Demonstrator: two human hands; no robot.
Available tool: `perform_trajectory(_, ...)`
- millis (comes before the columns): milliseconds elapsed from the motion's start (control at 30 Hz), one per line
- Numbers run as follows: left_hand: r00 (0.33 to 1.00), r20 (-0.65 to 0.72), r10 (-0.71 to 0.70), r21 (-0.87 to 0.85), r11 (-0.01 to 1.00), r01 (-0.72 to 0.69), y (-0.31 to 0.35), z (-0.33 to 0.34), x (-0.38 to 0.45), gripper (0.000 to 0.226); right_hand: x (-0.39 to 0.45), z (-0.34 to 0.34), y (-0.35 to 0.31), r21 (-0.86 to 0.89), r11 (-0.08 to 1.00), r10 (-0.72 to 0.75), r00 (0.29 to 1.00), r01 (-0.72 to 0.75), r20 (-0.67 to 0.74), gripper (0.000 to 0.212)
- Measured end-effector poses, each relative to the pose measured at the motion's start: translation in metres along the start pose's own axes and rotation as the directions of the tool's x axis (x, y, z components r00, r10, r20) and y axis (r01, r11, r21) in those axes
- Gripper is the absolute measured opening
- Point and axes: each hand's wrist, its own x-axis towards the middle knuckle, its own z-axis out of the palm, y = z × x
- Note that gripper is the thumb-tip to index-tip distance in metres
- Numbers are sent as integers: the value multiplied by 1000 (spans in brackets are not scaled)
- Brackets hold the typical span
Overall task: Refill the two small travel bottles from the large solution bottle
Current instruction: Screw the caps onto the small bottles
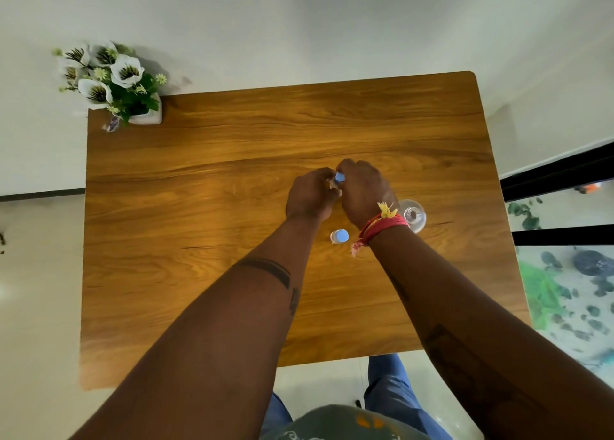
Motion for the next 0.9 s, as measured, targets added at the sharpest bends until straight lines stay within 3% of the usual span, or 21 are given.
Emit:
perform_trajectory(133,999,-33,7,-8,1000,-7,2,0,-3,22,4,0,-2,32,995,99,995,-99,13,41)
perform_trajectory(267,999,-20,26,23,999,-25,1,0,-2,26,-2,1,-2,-23,999,-42,999,43,15,28)
perform_trajectory(567,998,-50,40,99,994,-35,2,4,-3,26,1,5,-4,32,999,-15,1000,14,10,22)
perform_trajectory(767,993,-50,104,61,993,-101,-7,-4,-22,62,-17,12,-7,149,989,16,999,-11,-36,33)
perform_trajectory(900,981,-163,105,15,994,-104,-26,-29,-51,57,-34,17,-20,160,985,-42,993,60,-111,23)
